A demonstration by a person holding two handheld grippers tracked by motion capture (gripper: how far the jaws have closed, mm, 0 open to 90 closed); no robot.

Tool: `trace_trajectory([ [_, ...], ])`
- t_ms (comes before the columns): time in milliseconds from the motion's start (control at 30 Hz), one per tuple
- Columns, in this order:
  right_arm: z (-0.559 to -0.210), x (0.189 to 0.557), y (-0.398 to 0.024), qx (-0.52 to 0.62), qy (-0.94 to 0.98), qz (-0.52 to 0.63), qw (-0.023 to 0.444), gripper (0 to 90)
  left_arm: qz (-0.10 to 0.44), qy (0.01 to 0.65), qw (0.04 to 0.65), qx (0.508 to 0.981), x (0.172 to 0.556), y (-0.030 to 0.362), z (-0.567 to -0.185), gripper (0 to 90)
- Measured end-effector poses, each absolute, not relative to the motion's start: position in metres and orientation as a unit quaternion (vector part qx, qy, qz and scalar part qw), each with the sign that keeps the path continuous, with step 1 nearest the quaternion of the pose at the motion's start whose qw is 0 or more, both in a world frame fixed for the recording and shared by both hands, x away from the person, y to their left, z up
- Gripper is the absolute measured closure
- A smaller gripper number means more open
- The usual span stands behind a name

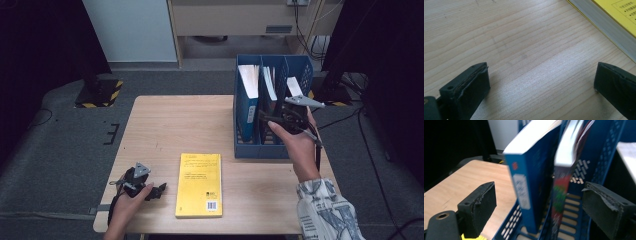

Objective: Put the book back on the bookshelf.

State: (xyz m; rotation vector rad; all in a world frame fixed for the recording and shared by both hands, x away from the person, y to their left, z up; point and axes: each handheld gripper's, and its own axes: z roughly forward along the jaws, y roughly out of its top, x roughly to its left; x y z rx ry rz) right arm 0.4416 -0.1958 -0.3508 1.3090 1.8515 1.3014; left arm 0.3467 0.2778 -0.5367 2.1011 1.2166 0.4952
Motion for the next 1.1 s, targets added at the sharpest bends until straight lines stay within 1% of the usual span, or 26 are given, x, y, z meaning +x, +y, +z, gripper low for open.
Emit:
trace_trajectory([
  [133, -0.364, 0.426, -0.194, 0.473, 0.69, 0.49, 0.245, 11.9, 0.189, 0.464, 0.326, 0.802, 0.347, 0.278, -0.537, 0.0],
  [333, -0.38, 0.409, -0.195, 0.459, 0.703, 0.489, 0.237, 12.0, 0.188, 0.463, 0.326, 0.803, 0.347, 0.278, -0.537, 0.0],
  [567, -0.398, 0.393, -0.187, 0.442, 0.716, 0.496, 0.214, 11.3, 0.189, 0.463, 0.325, 0.803, 0.349, 0.277, -0.537, 0.0],
  [833, -0.419, 0.386, -0.162, 0.418, 0.735, 0.501, 0.183, 11.1, 0.189, 0.464, 0.325, 0.802, 0.35, 0.276, -0.537, 0.0],
  [1100, -0.44, 0.376, -0.141, 0.401, 0.756, 0.49, 0.165, 11.2, 0.188, 0.462, 0.325, 0.803, 0.351, 0.276, -0.537, 0.0],
])
